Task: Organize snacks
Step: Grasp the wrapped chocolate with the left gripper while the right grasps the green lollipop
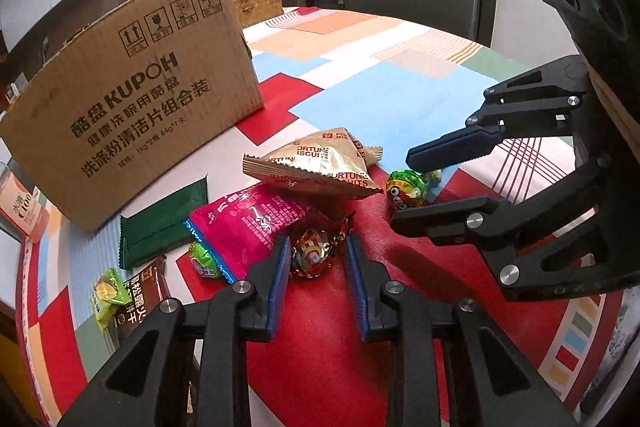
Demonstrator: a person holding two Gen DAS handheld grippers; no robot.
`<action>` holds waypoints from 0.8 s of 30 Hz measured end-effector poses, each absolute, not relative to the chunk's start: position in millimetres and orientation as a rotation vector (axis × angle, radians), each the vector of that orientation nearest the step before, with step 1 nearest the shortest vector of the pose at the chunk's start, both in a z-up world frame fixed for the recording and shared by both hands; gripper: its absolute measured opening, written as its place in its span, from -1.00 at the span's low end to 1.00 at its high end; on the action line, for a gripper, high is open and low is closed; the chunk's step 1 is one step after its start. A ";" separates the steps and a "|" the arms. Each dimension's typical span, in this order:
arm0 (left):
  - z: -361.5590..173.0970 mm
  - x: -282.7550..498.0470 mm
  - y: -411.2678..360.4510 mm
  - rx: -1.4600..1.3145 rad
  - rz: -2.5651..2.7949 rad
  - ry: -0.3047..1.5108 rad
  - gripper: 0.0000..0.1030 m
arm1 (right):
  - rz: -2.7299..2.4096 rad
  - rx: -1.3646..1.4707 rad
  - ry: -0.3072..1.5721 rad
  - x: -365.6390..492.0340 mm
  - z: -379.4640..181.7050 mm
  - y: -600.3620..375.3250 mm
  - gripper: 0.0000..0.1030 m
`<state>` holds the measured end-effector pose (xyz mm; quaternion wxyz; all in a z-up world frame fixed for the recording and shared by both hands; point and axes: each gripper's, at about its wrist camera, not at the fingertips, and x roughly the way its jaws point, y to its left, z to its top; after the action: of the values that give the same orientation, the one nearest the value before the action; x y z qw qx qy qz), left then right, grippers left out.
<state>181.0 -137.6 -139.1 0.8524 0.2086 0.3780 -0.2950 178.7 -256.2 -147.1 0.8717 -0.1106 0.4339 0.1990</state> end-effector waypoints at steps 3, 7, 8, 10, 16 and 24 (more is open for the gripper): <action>-140.0 185.6 -137.2 0.421 -0.623 0.810 -0.45 | 0.421 -0.218 0.920 182.5 -149.0 -257.2 -0.25; -139.7 192.7 -136.0 0.377 -0.626 0.836 -0.45 | 0.423 -0.195 0.937 187.8 -150.6 -259.2 -0.29; -140.0 193.7 -136.0 0.369 -0.626 0.840 -0.45 | 0.422 -0.187 0.942 188.9 -151.1 -259.7 -0.31; -140.3 195.3 -136.4 0.364 -0.620 0.846 -0.46 | 0.430 -0.167 0.958 190.5 -153.0 -260.6 -0.34; -144.1 200.4 -137.1 0.319 -0.635 0.905 -0.56 | 0.427 -0.132 0.976 189.9 -155.3 -261.5 -0.47; -131.9 188.9 -131.2 0.275 -0.605 0.915 -0.56 | 0.416 -0.071 0.972 181.9 -149.3 -263.8 -0.49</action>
<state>188.9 -131.2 -131.9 0.8443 0.1304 0.4337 -0.2865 181.9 -263.8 -149.3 0.8630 -0.0338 0.4634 0.1985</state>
